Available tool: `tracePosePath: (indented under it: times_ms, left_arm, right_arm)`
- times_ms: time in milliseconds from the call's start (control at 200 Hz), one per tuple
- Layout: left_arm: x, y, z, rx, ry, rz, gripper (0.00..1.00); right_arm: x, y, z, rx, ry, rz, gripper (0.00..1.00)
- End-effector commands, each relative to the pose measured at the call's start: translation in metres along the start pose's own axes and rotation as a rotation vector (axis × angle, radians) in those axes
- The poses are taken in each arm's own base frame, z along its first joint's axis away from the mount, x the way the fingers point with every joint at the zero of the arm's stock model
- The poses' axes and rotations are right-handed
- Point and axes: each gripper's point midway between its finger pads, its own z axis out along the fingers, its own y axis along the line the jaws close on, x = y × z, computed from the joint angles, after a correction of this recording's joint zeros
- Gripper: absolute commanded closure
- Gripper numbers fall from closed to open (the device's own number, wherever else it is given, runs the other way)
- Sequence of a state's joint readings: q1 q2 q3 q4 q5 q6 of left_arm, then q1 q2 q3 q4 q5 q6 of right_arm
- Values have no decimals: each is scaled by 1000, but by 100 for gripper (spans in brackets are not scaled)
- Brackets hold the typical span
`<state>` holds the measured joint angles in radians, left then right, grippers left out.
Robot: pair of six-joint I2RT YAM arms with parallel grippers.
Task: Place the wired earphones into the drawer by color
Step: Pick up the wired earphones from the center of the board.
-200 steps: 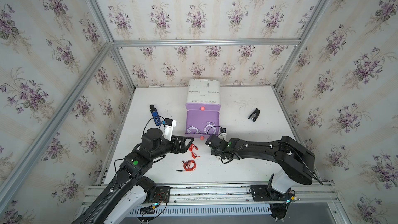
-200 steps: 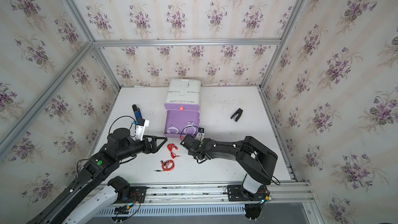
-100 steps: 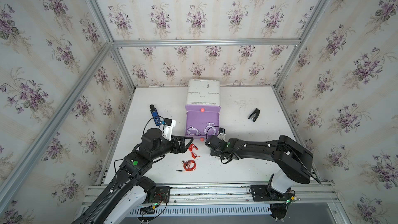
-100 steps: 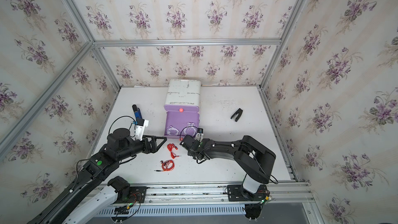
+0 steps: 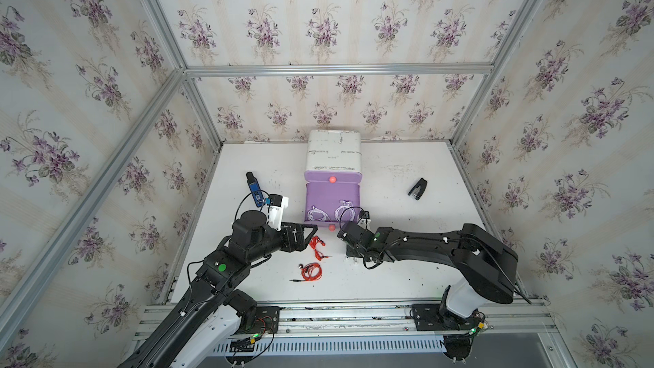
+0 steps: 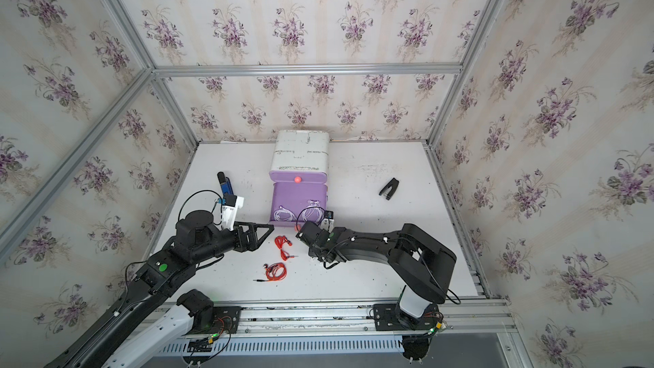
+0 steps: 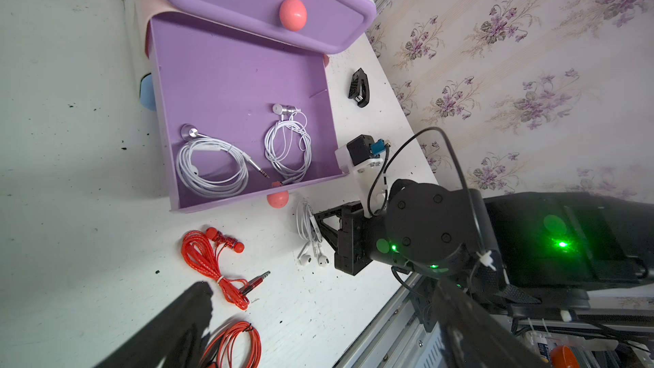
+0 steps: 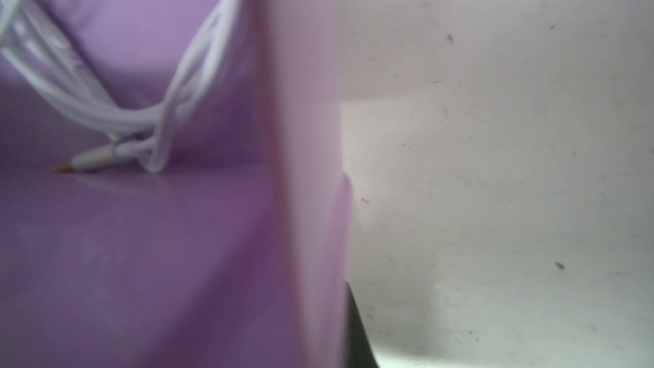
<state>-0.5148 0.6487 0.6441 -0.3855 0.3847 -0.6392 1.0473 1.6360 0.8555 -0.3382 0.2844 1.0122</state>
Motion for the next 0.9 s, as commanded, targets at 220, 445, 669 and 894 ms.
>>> tracePosePath:
  times_ms: [220,445,669,894]
  left_arm:
    - [-5,-2,0,-1,-12,14,1]
    - [-5,-4,-1,4,-1,13,0]
    - [-1,-10,0,38,27,-6,0]
    - [6,-24,9,144,64,-95,0]
  right_arm:
    - [-6,-4,-18,15,-6,-28,97]
    - [-8,-1,-32,-30,-5,-33,98]
    - [-10,1,-57,-132,-24,-9,98]
    - [-19,12,-94,-270,-56,-18,98]
